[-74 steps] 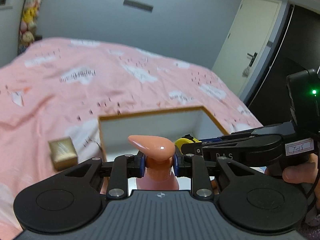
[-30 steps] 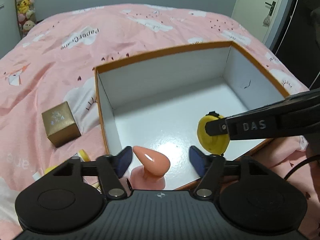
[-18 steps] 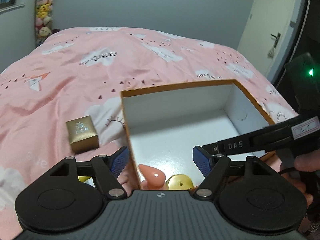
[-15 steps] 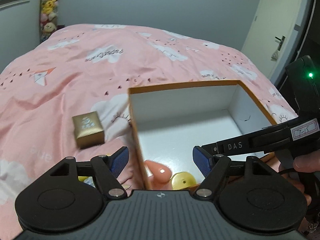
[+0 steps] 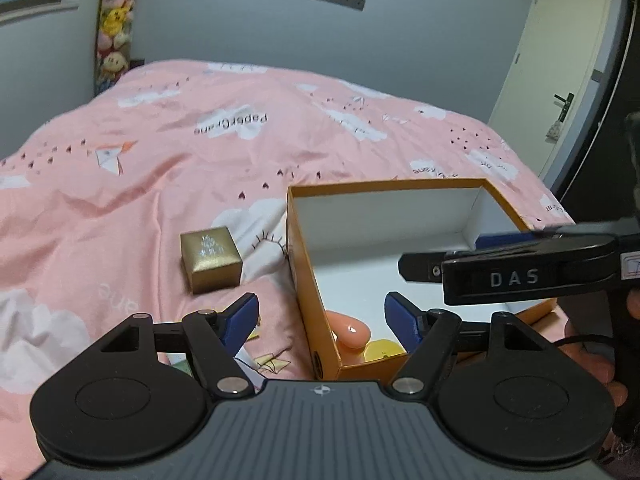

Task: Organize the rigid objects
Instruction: 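Move the left tool back and grasp the clear cup with pink sponge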

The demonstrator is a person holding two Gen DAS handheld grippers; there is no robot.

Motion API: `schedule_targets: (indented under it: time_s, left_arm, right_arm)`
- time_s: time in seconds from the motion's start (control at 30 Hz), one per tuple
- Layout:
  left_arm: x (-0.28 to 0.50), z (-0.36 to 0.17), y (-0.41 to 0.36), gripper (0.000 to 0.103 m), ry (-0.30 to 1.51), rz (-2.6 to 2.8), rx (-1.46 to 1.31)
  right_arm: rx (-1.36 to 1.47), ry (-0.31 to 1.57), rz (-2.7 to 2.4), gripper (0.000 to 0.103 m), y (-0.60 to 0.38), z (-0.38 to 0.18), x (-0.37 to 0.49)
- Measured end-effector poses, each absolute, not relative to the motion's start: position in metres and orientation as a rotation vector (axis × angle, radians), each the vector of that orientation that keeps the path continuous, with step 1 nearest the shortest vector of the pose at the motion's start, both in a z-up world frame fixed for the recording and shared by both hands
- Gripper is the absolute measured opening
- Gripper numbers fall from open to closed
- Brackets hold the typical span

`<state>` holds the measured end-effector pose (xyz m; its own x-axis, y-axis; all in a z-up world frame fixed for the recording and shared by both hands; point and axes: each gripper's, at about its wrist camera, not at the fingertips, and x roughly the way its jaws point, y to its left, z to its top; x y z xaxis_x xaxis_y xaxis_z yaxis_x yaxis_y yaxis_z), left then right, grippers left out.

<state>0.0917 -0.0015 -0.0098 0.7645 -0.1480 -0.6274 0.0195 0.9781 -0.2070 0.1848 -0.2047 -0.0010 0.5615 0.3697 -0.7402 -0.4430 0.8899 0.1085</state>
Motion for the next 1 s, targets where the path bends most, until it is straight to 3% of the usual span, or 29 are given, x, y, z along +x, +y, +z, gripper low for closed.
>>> schedule_targets:
  time_s: [0.2,0.27,0.37,0.9,1.0]
  left_arm:
    - [0.075,-0.002,0.001,0.08,0.636,-0.061,-0.151]
    - [0.068,0.0,0.004,0.078,0.605,-0.036,-0.143]
    - [0.06,0.003,0.009,0.078,0.595,0.006,-0.104]
    - [0.022,-0.025,0.087,0.075,0.903,0.033,-0.31]
    - [0.011,-0.03,0.095,0.076,0.941,0.03,-0.284]
  right_arm:
    - [-0.12,0.678,0.491,0.094,-0.197,0.023,0.155]
    - [-0.104,0.615,0.518,0.101,-0.199,0.029,0.145]
    - [-0.088,0.554,0.556,0.1,-0.2,0.034,0.136]
    - [-0.245,0.826,0.849,0.1,-0.133,-0.002,0.1]
    - [-0.281,0.881,0.869,0.095,-0.12,-0.013,0.097]
